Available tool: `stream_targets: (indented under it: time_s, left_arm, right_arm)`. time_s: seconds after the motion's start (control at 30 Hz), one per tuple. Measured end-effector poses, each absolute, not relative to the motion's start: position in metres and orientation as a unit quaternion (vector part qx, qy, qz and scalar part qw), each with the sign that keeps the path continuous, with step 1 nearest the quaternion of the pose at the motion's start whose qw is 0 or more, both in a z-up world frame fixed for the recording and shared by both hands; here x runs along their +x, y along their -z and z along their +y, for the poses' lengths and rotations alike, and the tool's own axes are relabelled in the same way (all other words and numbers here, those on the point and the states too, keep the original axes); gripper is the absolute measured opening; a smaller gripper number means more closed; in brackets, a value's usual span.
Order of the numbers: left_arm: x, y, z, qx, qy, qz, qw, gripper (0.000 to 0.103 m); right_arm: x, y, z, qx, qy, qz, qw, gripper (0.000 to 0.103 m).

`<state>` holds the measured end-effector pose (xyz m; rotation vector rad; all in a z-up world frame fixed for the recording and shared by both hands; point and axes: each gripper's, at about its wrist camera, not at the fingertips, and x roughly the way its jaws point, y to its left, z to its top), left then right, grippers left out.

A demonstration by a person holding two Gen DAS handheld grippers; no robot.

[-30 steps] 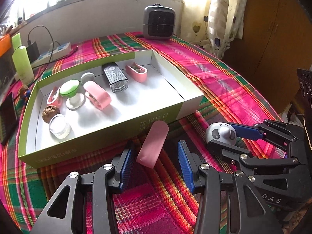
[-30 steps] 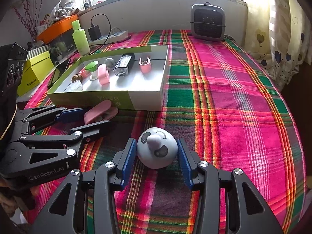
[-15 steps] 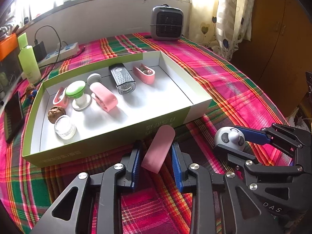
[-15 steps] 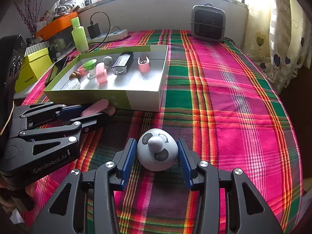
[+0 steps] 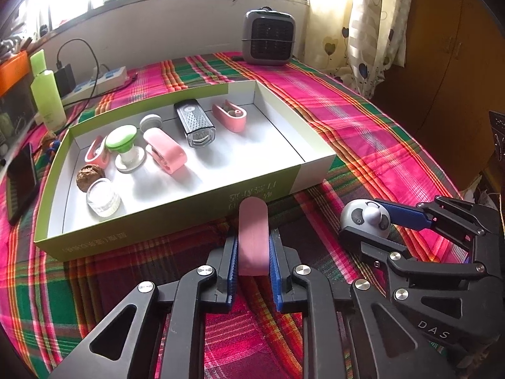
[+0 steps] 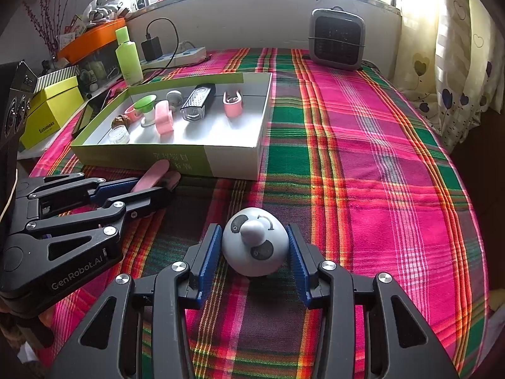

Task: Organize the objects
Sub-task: 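Close the right gripper on the white panda ball while the left grasps the pink case, then carry the panda ball and pink case over the white box with both grippers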

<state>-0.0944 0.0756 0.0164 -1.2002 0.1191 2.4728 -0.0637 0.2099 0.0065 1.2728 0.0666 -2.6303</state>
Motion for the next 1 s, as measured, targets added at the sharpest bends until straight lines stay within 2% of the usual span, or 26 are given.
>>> stream_targets:
  time_s: [1.0]
  left_arm:
    - [-0.079,-0.016,0.07,-0.432,-0.882,0.024,0.185,0.016]
  right_arm:
    - [-0.052,-0.008,0.209,0.432,0.895,0.018,0.111,0.043]
